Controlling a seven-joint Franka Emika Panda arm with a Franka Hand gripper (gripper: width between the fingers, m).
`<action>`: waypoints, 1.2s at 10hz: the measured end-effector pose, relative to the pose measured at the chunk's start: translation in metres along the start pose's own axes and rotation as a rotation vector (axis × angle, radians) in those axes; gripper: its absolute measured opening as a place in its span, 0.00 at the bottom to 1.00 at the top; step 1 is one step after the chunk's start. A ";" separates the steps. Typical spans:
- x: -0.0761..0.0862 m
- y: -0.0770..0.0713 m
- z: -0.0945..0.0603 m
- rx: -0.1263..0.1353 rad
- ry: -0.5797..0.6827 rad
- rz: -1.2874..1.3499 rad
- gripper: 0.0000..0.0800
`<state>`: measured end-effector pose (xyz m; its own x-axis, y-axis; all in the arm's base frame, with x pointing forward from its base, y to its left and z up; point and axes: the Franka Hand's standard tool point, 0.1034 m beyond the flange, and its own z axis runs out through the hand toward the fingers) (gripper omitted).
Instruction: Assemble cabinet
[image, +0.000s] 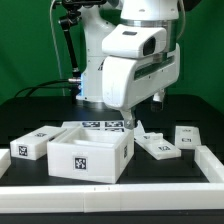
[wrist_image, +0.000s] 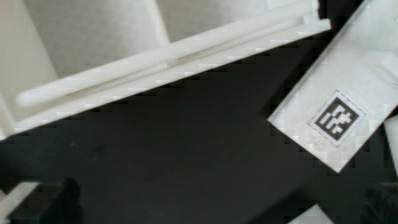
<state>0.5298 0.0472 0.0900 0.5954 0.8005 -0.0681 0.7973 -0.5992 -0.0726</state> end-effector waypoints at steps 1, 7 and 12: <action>0.000 0.000 0.000 0.000 0.000 0.000 1.00; -0.002 0.001 0.001 0.000 0.001 -0.002 1.00; -0.064 -0.010 0.023 -0.086 0.071 -0.175 1.00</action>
Offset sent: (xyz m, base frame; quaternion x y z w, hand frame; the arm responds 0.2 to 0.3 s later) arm 0.0000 0.0000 0.0000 0.0000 0.0000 0.0000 1.0000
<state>0.4814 0.0018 0.0719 0.4504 0.8928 0.0086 0.8928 -0.4504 0.0078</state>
